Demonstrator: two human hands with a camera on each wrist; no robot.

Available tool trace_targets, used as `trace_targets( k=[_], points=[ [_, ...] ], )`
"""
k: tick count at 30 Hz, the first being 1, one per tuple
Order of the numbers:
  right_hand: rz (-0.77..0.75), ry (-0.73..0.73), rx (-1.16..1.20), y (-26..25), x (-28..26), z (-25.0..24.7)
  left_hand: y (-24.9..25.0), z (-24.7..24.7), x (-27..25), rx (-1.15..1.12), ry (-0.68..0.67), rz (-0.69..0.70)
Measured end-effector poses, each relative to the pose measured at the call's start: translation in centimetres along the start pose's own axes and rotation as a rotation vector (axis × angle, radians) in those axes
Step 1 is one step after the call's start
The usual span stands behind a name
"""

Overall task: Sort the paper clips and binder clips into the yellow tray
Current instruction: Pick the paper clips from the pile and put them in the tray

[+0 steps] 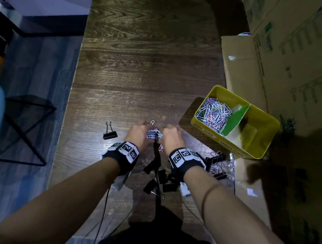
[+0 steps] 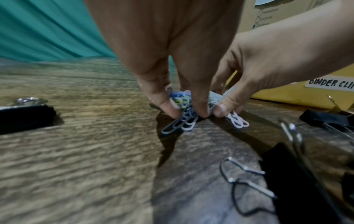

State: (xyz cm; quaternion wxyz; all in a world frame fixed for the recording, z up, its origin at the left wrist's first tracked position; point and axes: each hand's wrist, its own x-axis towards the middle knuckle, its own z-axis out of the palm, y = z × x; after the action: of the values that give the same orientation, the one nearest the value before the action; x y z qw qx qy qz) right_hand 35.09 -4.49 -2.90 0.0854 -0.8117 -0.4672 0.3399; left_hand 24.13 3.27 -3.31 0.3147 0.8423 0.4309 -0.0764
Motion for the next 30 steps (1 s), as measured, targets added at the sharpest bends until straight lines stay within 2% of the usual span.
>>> trace_targets(
  k=[7,10,14,17,22,30],
  points=[
    [0.101,0.005,0.116,1.1,0.1,-0.4,-1.2,-1.3,-1.1,-0.088,0.049,0.02],
    [0.132,0.025,0.222,1.6,-0.2,-0.6,-1.8,-1.9,-1.0,-0.186,-0.007,-0.043],
    [0.187,0.051,0.307,1.7,-0.3,-0.5,-3.3,-2.1,-0.2,-0.423,-0.046,-0.125],
    [0.226,0.071,0.369,1.9,-0.6,-0.9,-4.2,-2.1,0.0,-0.732,-0.067,-0.224],
    [0.2,0.151,0.444,2.6,-1.1,-1.5,-4.1,-3.1,-0.2,-1.093,-0.016,-0.301],
    [0.116,0.342,0.608,2.8,-2.1,-3.0,-4.1,-5.3,-0.5,-1.27,0.016,-0.303]
  ],
)
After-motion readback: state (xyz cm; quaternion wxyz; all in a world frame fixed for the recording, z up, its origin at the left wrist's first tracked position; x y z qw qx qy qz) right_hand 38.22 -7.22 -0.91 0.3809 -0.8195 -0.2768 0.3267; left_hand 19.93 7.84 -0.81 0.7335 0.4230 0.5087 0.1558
